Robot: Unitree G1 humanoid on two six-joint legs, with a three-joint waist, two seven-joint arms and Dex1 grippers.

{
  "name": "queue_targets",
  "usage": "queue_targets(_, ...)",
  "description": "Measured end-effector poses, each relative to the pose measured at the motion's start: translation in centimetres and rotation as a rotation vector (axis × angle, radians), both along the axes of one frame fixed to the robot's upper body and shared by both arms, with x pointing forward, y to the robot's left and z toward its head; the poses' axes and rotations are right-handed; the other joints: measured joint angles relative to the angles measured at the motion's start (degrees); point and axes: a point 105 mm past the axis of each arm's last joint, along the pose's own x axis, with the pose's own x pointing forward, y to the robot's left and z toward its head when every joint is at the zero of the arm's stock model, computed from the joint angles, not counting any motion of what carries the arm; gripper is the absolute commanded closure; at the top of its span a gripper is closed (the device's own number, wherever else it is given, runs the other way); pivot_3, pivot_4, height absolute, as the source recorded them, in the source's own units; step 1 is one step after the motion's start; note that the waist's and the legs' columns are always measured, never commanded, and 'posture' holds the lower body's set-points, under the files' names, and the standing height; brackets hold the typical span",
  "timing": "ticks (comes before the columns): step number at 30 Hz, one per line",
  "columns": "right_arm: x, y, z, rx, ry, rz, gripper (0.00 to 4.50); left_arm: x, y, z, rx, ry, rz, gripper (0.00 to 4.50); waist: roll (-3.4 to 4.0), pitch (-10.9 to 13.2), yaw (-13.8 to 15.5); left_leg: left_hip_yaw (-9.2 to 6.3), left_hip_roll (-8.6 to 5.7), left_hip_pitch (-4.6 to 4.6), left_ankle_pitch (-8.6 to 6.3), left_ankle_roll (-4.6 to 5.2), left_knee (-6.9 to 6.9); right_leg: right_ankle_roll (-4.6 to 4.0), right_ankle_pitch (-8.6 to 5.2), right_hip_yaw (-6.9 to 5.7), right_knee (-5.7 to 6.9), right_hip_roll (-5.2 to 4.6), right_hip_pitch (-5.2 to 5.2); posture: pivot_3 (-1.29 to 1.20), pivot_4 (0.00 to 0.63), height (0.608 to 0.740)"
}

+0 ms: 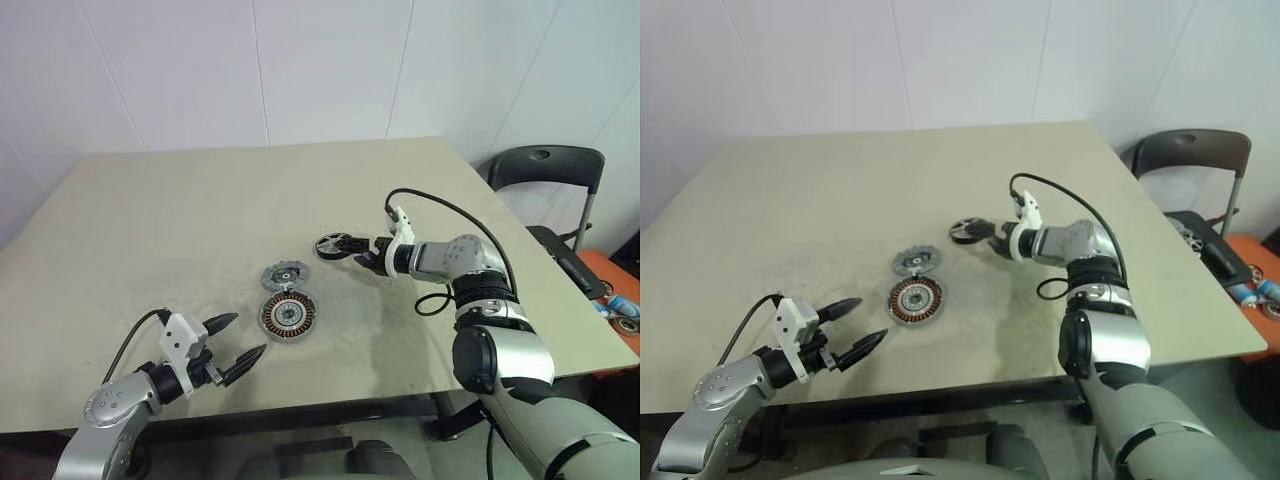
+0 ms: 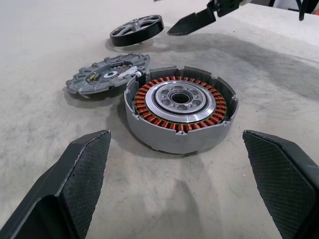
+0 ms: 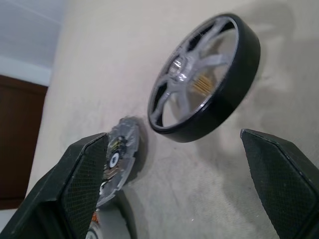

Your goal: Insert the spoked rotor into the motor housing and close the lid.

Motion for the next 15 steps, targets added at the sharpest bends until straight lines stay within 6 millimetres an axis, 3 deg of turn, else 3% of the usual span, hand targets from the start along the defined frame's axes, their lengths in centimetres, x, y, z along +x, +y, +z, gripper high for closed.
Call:
queue_targets(11,1.4,0.3,-0.5,0.036,0.031,-0.143,0.07,0.0,0.0,0.0,0.000,0.000,0.002,0.00,0.00,-0.01,-0.41,0.01,0.00,0.02,0.00,0.00,0.03,0.00,0.00,0.01,0.04,0.01,0.02,0.00,0.000,0.740)
queue_targets(15,1.8,-0.2,-0.8,0.068,0.065,-0.221,0.96,0.0,-0.1,0.0,-0.003,0.000,0.001,0.00,0.00,-0.01,-0.69,0.01,0.00,0.01,0.00,0.00,0.03,0.00,0.00,0.01,0.04,0.00,0.02,0.00,0.000,0.740)
